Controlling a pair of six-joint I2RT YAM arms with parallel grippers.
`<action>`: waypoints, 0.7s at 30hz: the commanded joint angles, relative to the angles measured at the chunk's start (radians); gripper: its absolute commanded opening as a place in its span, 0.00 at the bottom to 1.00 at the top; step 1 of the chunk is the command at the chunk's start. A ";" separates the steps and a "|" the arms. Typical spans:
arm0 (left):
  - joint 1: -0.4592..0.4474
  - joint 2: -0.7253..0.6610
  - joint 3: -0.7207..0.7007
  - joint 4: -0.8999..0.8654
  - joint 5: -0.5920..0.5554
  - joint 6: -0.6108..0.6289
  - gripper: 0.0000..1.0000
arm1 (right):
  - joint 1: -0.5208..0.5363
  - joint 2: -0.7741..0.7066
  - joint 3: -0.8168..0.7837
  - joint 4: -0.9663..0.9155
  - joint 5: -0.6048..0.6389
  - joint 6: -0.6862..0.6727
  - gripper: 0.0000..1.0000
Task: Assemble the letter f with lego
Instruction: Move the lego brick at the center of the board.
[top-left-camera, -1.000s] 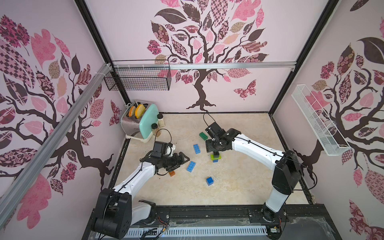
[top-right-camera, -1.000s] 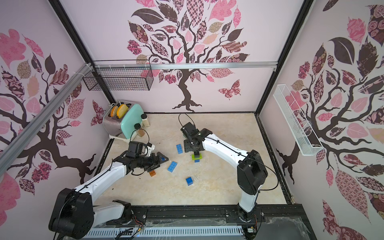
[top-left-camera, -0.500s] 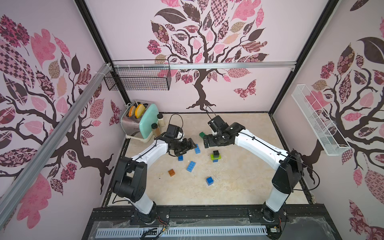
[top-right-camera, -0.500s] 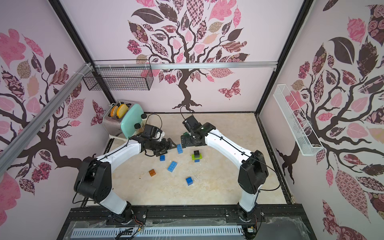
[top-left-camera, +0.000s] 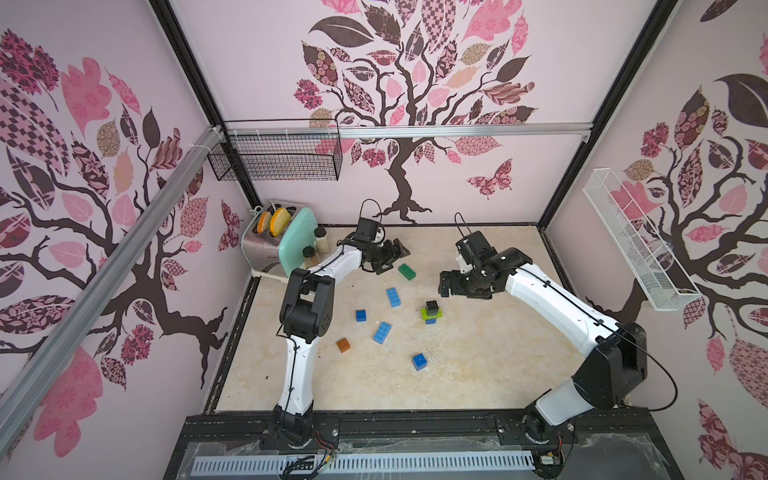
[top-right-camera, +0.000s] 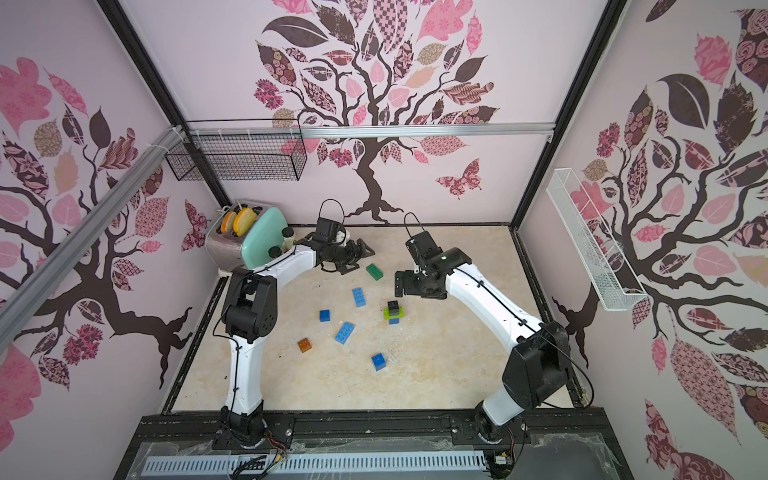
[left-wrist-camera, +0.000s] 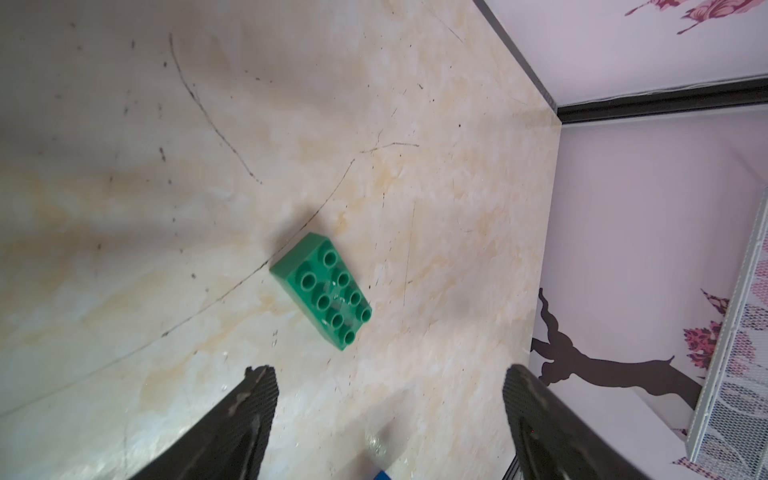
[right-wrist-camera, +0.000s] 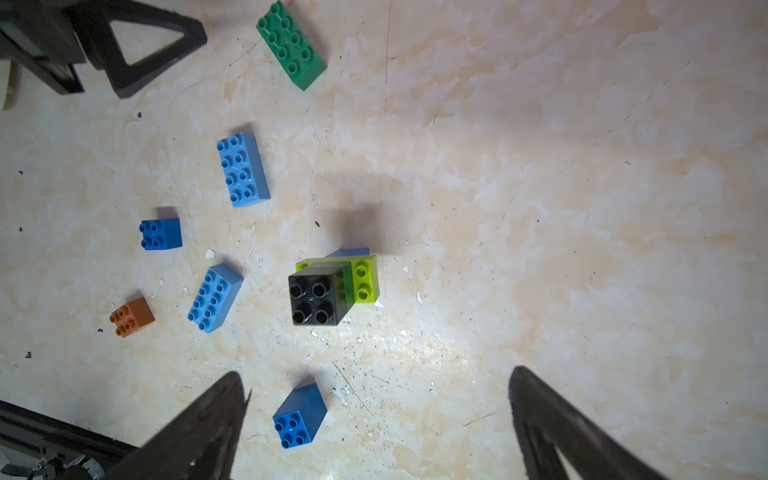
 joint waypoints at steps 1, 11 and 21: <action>0.015 0.054 0.042 0.069 0.045 -0.062 0.89 | -0.023 -0.023 -0.010 -0.007 -0.032 -0.018 0.99; 0.013 0.153 0.099 0.196 0.146 -0.117 0.89 | -0.059 -0.024 -0.017 -0.017 -0.054 -0.051 0.99; -0.003 0.200 0.107 0.225 0.180 -0.122 0.89 | -0.099 -0.013 -0.013 -0.024 -0.094 -0.044 0.99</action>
